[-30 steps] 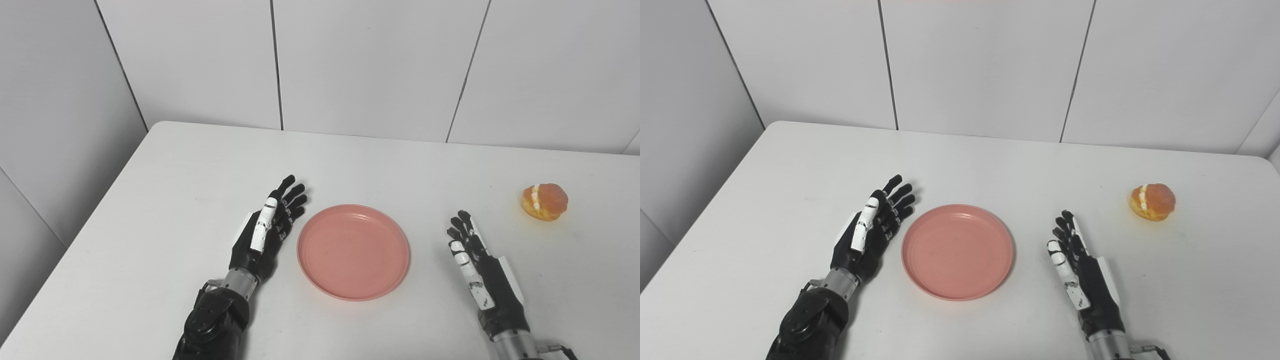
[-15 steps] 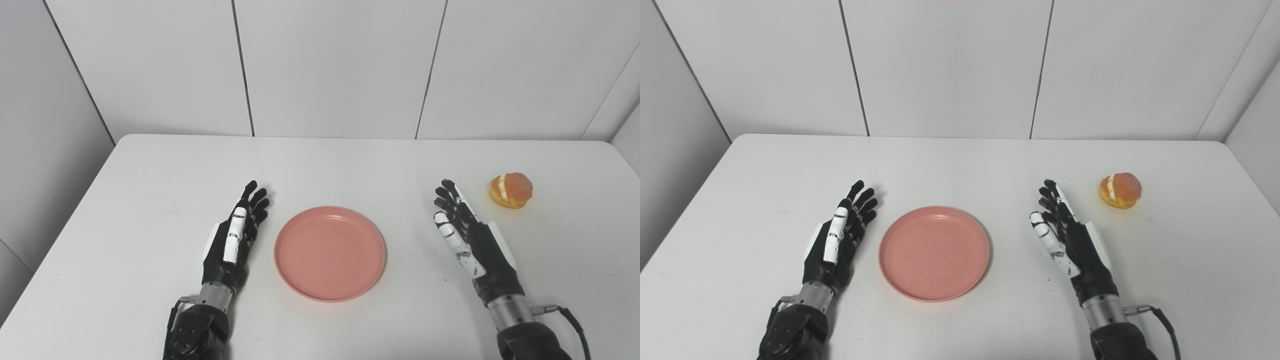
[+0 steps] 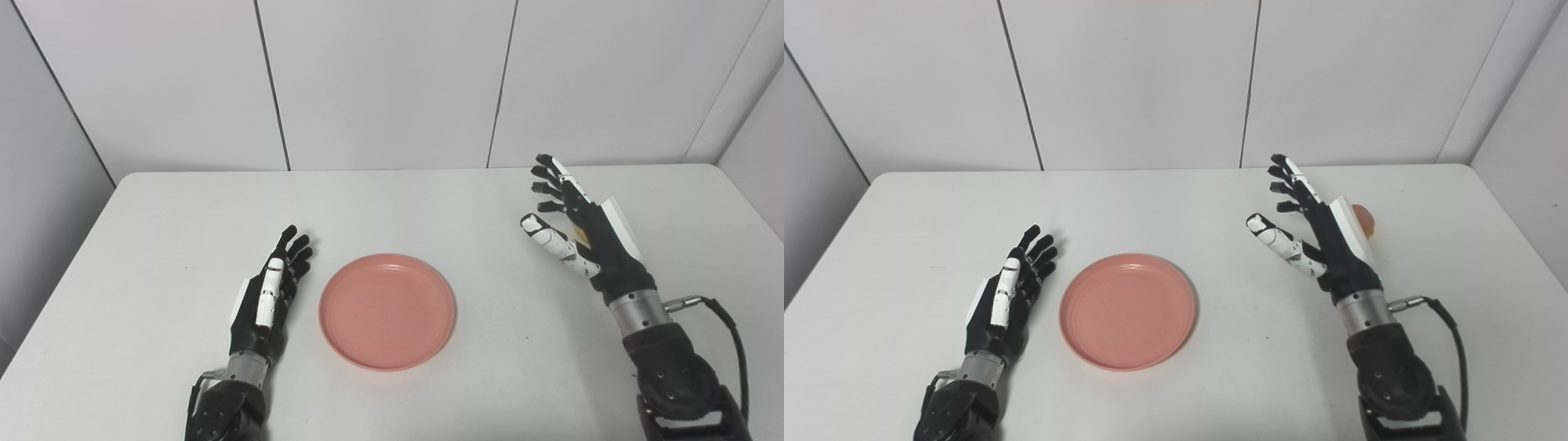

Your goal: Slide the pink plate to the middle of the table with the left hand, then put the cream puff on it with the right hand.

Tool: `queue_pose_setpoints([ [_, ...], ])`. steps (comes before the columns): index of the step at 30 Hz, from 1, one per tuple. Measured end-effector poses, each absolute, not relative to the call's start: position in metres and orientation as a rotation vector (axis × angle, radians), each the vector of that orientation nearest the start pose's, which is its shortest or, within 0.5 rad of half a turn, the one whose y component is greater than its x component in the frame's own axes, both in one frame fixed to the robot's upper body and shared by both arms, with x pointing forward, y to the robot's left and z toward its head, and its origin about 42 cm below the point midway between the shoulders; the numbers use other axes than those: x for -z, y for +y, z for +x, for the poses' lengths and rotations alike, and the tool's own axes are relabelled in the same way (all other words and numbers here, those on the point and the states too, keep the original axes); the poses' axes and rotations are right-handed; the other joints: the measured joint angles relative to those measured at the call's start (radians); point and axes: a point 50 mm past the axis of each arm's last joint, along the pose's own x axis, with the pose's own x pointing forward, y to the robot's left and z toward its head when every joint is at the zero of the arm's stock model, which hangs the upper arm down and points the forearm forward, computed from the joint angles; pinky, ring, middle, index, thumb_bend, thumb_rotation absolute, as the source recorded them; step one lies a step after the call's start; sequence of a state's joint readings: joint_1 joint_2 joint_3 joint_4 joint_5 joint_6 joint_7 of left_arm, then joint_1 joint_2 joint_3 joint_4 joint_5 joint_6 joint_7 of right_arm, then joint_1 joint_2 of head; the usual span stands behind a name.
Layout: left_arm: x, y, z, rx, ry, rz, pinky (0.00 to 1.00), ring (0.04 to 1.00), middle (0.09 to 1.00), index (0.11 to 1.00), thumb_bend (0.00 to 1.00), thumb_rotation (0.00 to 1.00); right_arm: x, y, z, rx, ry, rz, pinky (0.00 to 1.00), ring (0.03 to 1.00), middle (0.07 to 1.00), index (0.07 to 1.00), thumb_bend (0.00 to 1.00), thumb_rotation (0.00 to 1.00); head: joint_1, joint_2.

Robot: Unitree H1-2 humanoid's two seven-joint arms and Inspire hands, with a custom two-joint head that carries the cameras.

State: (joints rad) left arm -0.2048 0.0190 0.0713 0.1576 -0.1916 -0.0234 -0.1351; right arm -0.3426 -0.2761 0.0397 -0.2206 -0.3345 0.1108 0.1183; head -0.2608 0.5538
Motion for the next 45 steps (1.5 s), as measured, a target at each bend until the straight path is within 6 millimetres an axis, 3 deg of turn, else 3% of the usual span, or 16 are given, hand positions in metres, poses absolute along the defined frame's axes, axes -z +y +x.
queue_pose_setpoints([
  [10, -0.117, 0.217, 0.357, 0.127, -0.088, -0.191, 0.98, 0.939, 0.941, 0.941, 0.35, 1.00, -0.286, -0.266, 0.375, -0.005, -0.448, -0.859, 0.77, 0.882, 0.939, 0.975, 0.75, 0.76, -0.074, -0.038],
  [13, -0.117, 0.218, 0.359, 0.136, -0.095, -0.189, 0.99, 0.951, 0.954, 0.954, 0.33, 1.00, -0.291, -0.275, 0.380, 0.022, -0.437, -0.912, 0.77, 0.908, 0.977, 0.988, 0.76, 0.64, -0.094, -0.046],
  [17, -0.116, 0.220, 0.362, 0.146, -0.094, -0.202, 0.99, 0.957, 0.957, 0.959, 0.32, 1.00, -0.298, -0.289, 0.387, 0.060, -0.412, -0.968, 0.76, 0.910, 0.991, 0.992, 0.77, 0.58, -0.100, -0.054],
  [21, -0.117, 0.221, 0.364, 0.148, -0.094, -0.200, 0.99, 0.955, 0.957, 0.957, 0.32, 1.00, -0.297, -0.304, 0.393, 0.089, -0.367, -1.016, 0.80, 0.946, 1.000, 0.996, 0.81, 0.60, -0.103, -0.057],
  [26, -0.117, 0.222, 0.365, 0.146, -0.095, -0.200, 0.99, 0.954, 0.957, 0.955, 0.33, 1.00, -0.290, -0.313, 0.399, 0.126, -0.290, -1.067, 0.72, 0.948, 1.000, 1.000, 0.84, 0.57, -0.104, -0.058],
  [35, -0.117, 0.222, 0.365, 0.147, -0.095, -0.199, 1.00, 0.959, 0.962, 0.960, 0.32, 1.00, -0.280, -0.330, 0.415, 0.144, -0.167, -1.140, 0.75, 0.974, 1.000, 1.000, 0.86, 0.55, -0.109, -0.057],
  [45, -0.117, 0.224, 0.365, 0.151, -0.096, -0.210, 0.99, 0.953, 0.956, 0.957, 0.33, 1.00, -0.265, -0.336, 0.438, 0.115, -0.049, -1.195, 0.78, 0.960, 1.000, 0.999, 0.89, 0.57, -0.127, -0.046],
])
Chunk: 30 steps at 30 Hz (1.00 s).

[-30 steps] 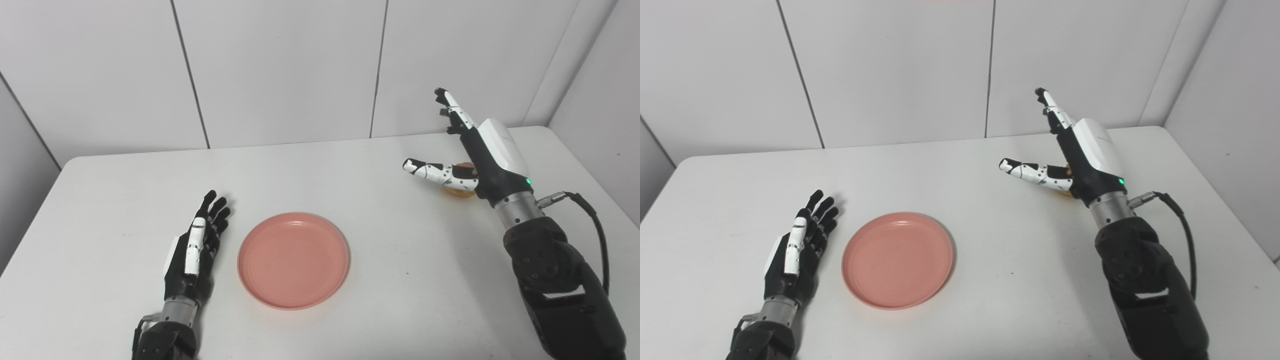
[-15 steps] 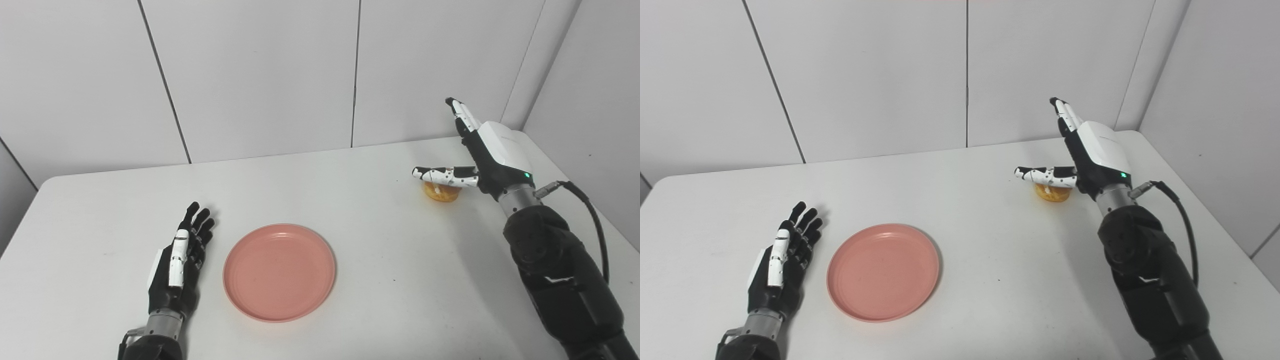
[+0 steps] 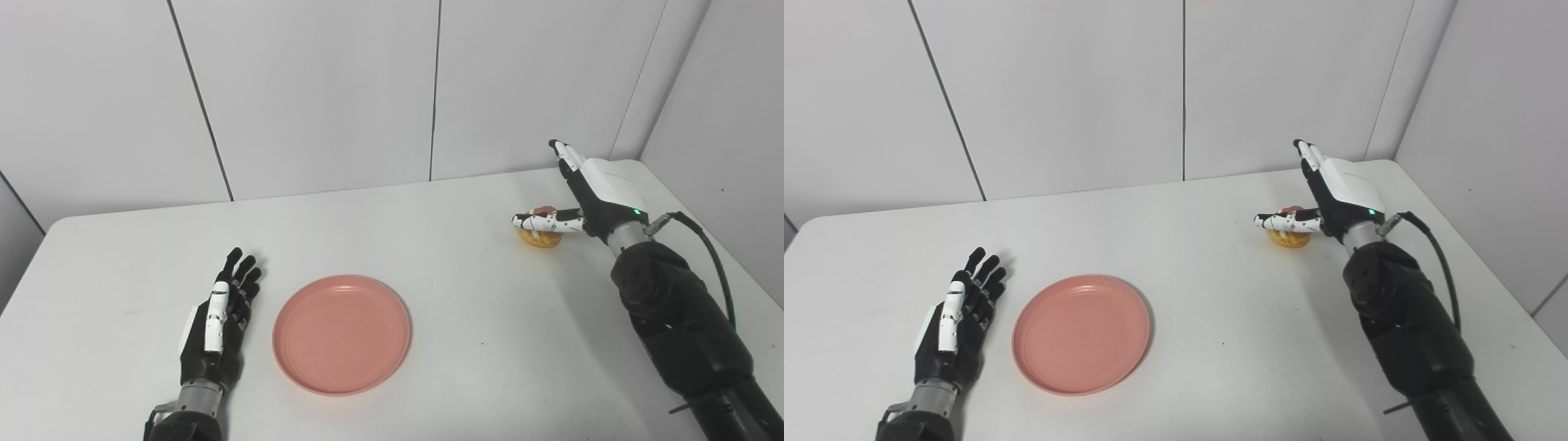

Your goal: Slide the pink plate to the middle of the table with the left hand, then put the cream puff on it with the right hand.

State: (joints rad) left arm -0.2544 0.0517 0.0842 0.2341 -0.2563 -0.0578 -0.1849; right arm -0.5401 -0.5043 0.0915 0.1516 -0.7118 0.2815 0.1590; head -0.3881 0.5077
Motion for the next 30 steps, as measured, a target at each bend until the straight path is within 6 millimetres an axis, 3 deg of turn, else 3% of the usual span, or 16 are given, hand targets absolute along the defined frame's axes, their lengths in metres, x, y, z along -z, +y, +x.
queue_pose_setpoints([
  [15, -0.118, 0.225, 0.365, 0.156, -0.095, -0.193, 0.98, 0.943, 0.950, 0.954, 0.32, 1.00, -0.233, -0.343, 0.468, 0.088, 0.108, -1.192, 0.69, 0.905, 1.000, 0.984, 0.90, 0.50, 0.000, 0.014],
  [30, -0.119, 0.226, 0.364, 0.159, -0.095, -0.186, 0.98, 0.949, 0.957, 0.961, 0.32, 1.00, -0.225, -0.347, 0.485, 0.077, 0.176, -1.146, 0.70, 0.885, 0.979, 0.973, 0.85, 0.36, 0.009, 0.031],
])
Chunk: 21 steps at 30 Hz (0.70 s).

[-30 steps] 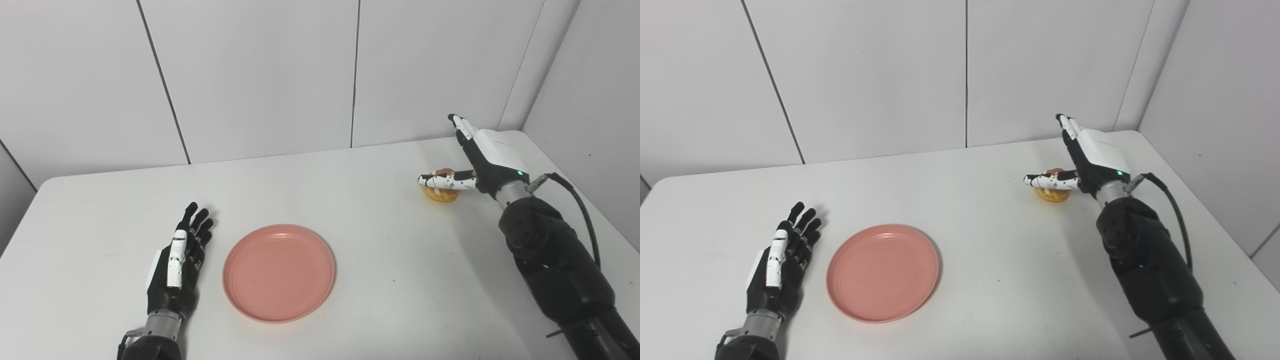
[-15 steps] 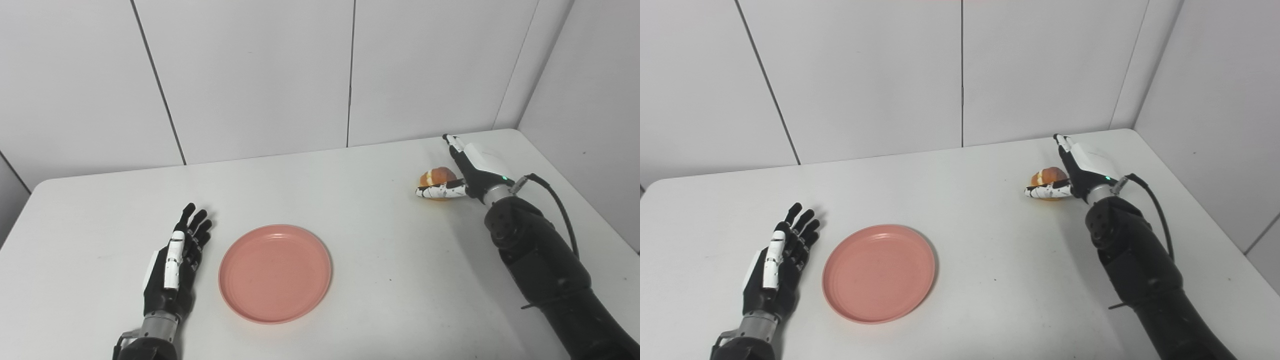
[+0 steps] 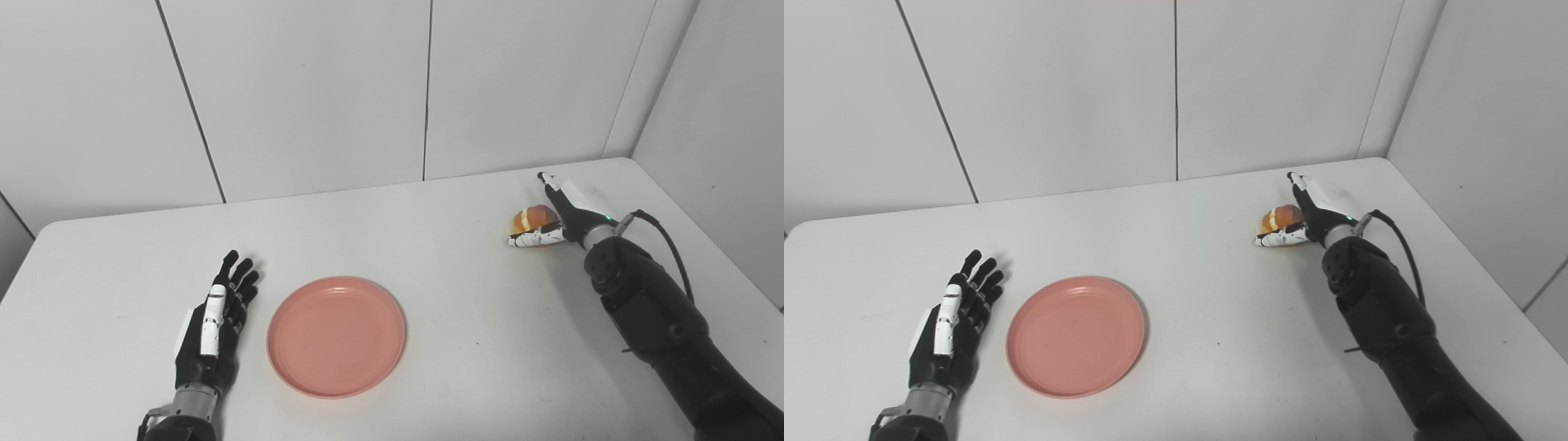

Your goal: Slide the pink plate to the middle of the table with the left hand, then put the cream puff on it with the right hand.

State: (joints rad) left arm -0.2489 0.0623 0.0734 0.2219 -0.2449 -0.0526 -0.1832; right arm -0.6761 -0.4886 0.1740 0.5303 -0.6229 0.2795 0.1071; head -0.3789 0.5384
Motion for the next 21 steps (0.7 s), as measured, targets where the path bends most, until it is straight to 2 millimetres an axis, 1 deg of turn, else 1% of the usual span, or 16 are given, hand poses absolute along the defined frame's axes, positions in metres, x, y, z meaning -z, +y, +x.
queue_pose_setpoints([
  [3, -0.118, 0.226, 0.363, 0.158, -0.095, -0.187, 0.98, 0.947, 0.957, 0.961, 0.32, 1.00, -0.226, -0.347, 0.488, 0.079, 0.178, -1.140, 0.70, 0.869, 0.962, 0.967, 0.83, 0.33, 0.000, 0.002],
  [5, -0.119, 0.226, 0.363, 0.158, -0.094, -0.187, 0.98, 0.941, 0.954, 0.957, 0.33, 1.00, -0.226, -0.346, 0.489, 0.082, 0.176, -1.130, 0.69, 0.847, 0.934, 0.947, 0.82, 0.25, 0.000, 0.005],
  [7, -0.119, 0.226, 0.363, 0.158, -0.094, -0.188, 0.98, 0.942, 0.955, 0.956, 0.33, 1.00, -0.226, -0.347, 0.491, 0.093, 0.176, -1.102, 0.69, 0.842, 0.924, 0.925, 0.80, 0.16, 0.003, 0.009],
  [9, -0.119, 0.226, 0.363, 0.157, -0.094, -0.188, 0.97, 0.940, 0.952, 0.955, 0.33, 1.00, -0.226, -0.347, 0.492, 0.102, 0.177, -1.071, 0.68, 0.826, 0.909, 0.902, 0.79, 0.11, 0.003, 0.009],
  [12, -0.119, 0.226, 0.363, 0.158, -0.094, -0.187, 0.97, 0.938, 0.948, 0.953, 0.33, 1.00, -0.225, -0.346, 0.494, 0.110, 0.175, -1.061, 0.69, 0.817, 0.892, 0.878, 0.78, 0.07, 0.005, 0.014],
  [13, -0.119, 0.226, 0.363, 0.157, -0.092, -0.187, 0.97, 0.939, 0.949, 0.955, 0.33, 1.00, -0.225, -0.345, 0.495, 0.114, 0.174, -1.056, 0.42, 0.521, 0.624, 0.834, 0.76, 0.03, 0.005, 0.015],
  [14, -0.118, 0.226, 0.363, 0.157, -0.091, -0.187, 0.97, 0.939, 0.949, 0.955, 0.33, 1.00, -0.224, -0.342, 0.496, 0.122, 0.171, -1.046, 0.41, 0.505, 0.610, 0.831, 0.76, 0.02, 0.005, 0.015],
  [15, -0.118, 0.226, 0.363, 0.157, -0.090, -0.186, 0.97, 0.941, 0.951, 0.956, 0.34, 1.00, -0.224, -0.341, 0.496, 0.129, 0.171, -1.042, 0.41, 0.511, 0.598, 0.770, 0.73, 0.03, 0.005, 0.015],
  [16, -0.118, 0.226, 0.363, 0.157, -0.089, -0.186, 0.97, 0.941, 0.951, 0.956, 0.34, 1.00, -0.225, -0.340, 0.497, 0.136, 0.174, -1.039, 0.41, 0.512, 0.595, 0.755, 0.73, 0.03, 0.005, 0.015],
  [17, -0.118, 0.226, 0.363, 0.157, -0.089, -0.186, 0.97, 0.934, 0.945, 0.949, 0.34, 1.00, -0.226, -0.340, 0.499, 0.139, 0.175, -1.038, 0.43, 0.521, 0.591, 0.695, 0.67, 0.02, 0.008, 0.018],
  [18, -0.118, 0.226, 0.363, 0.157, -0.089, -0.186, 0.96, 0.932, 0.943, 0.946, 0.34, 1.00, -0.227, -0.339, 0.500, 0.135, 0.177, -1.045, 0.43, 0.509, 0.575, 0.597, 0.59, 0.08, 0.008, 0.018],
  [19, -0.118, 0.226, 0.363, 0.158, -0.089, -0.186, 0.97, 0.935, 0.946, 0.948, 0.34, 1.00, -0.227, -0.338, 0.501, 0.128, 0.182, -1.055, 0.42, 0.491, 0.554, 0.528, 0.53, 0.11, 0.008, 0.018],
  [21, -0.119, 0.225, 0.363, 0.160, -0.089, -0.183, 0.97, 0.936, 0.947, 0.949, 0.34, 1.00, -0.228, -0.337, 0.504, 0.118, 0.189, -1.085, 0.42, 0.484, 0.544, 0.505, 0.51, 0.12, 0.009, 0.020],
])
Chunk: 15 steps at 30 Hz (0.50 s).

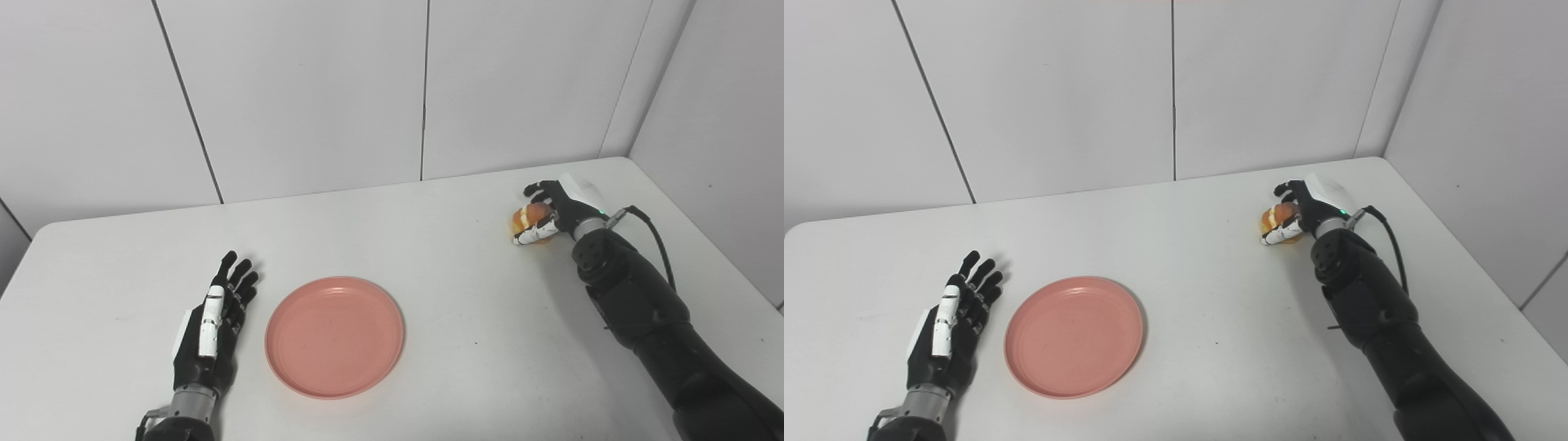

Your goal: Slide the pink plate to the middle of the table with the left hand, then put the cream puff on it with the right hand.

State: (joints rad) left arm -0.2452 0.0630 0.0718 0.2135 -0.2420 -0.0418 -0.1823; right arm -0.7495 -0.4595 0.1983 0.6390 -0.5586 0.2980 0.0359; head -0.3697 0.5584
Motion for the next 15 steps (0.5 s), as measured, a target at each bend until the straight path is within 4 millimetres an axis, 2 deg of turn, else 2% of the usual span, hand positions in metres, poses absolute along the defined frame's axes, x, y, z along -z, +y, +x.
queue_pose_setpoints([
  [8, -0.1192, 0.2245, 0.3614, 0.163, -0.087, -0.174, 0.97, 0.938, 0.949, 0.952, 0.34, 1.00, -0.2330, -0.3422, 0.5072, 0.081, 0.221, -1.094, 0.37, 0.429, 0.495, 0.490, 0.50, 0.13, 0.005, 0.003],
  [15, -0.1192, 0.2234, 0.3613, 0.164, -0.087, -0.173, 0.96, 0.933, 0.942, 0.945, 0.35, 1.00, -0.2365, -0.3431, 0.5045, 0.077, 0.223, -1.088, 0.39, 0.450, 0.511, 0.491, 0.49, 0.13, 0.021, 0.006],
])
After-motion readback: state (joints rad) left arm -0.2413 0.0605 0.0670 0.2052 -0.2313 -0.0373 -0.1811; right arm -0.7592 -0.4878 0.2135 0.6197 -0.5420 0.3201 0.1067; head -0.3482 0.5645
